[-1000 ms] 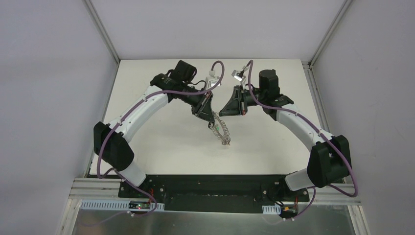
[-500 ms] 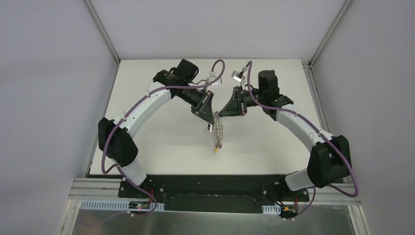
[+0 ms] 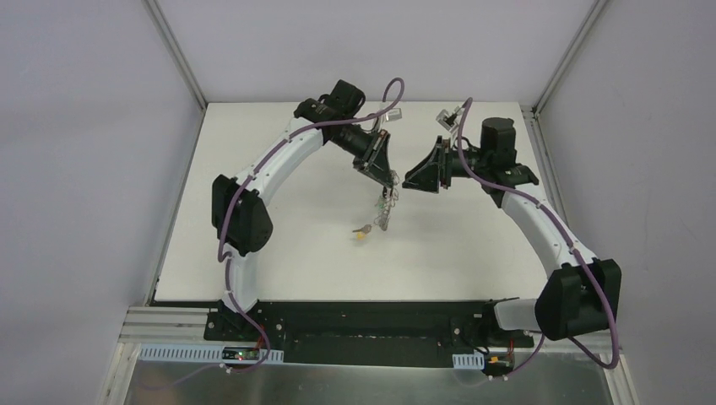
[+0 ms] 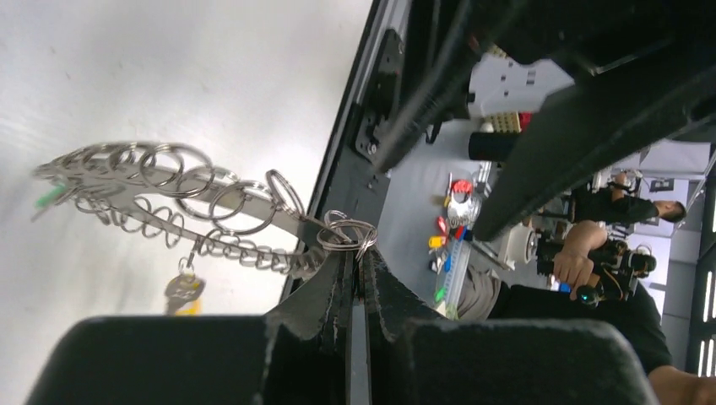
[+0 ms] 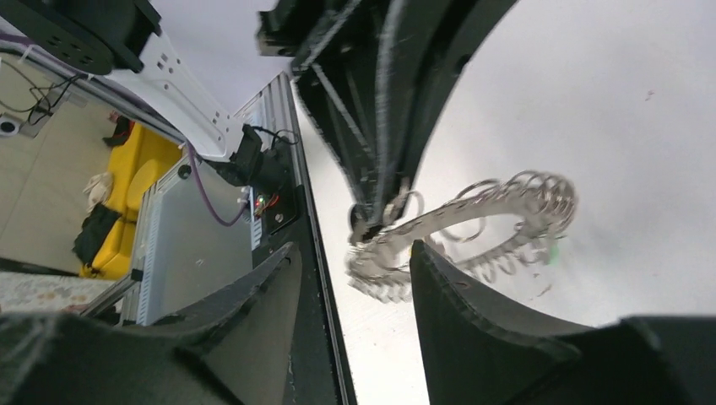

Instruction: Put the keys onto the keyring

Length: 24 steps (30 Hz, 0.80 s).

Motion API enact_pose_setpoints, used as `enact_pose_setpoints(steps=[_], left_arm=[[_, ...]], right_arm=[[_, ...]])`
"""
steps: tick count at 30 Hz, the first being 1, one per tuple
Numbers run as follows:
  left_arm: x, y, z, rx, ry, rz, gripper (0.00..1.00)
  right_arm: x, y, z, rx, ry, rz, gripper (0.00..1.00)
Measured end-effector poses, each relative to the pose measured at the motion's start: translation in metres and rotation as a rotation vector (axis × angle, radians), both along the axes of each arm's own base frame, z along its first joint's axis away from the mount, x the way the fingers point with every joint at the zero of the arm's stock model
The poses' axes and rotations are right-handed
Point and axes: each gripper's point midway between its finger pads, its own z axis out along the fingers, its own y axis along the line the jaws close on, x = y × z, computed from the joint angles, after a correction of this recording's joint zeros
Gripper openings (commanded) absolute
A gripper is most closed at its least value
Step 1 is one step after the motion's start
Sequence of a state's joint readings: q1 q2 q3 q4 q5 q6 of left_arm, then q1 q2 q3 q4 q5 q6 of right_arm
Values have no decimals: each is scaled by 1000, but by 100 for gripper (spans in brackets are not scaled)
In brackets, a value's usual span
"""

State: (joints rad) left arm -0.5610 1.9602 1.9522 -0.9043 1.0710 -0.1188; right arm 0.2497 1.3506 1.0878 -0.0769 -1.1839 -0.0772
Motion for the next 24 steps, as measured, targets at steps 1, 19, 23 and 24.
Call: enact_pose_setpoints(steps=[1,19,23,24], left_arm=[[8,-6,1,-11,1,8,0],[27,61,-144,305,247,152,0],[2,90,-174,426,271,98,0],[-4,96,-179,452,275,80,0]], right_arm=[[1,-5,3,0,-11,-15,54],[10,-31,-5,-19,3,-113,57],[11,-32,-6,-21,3,-117,57],[11,-32,-6,-21,3,-117,57]])
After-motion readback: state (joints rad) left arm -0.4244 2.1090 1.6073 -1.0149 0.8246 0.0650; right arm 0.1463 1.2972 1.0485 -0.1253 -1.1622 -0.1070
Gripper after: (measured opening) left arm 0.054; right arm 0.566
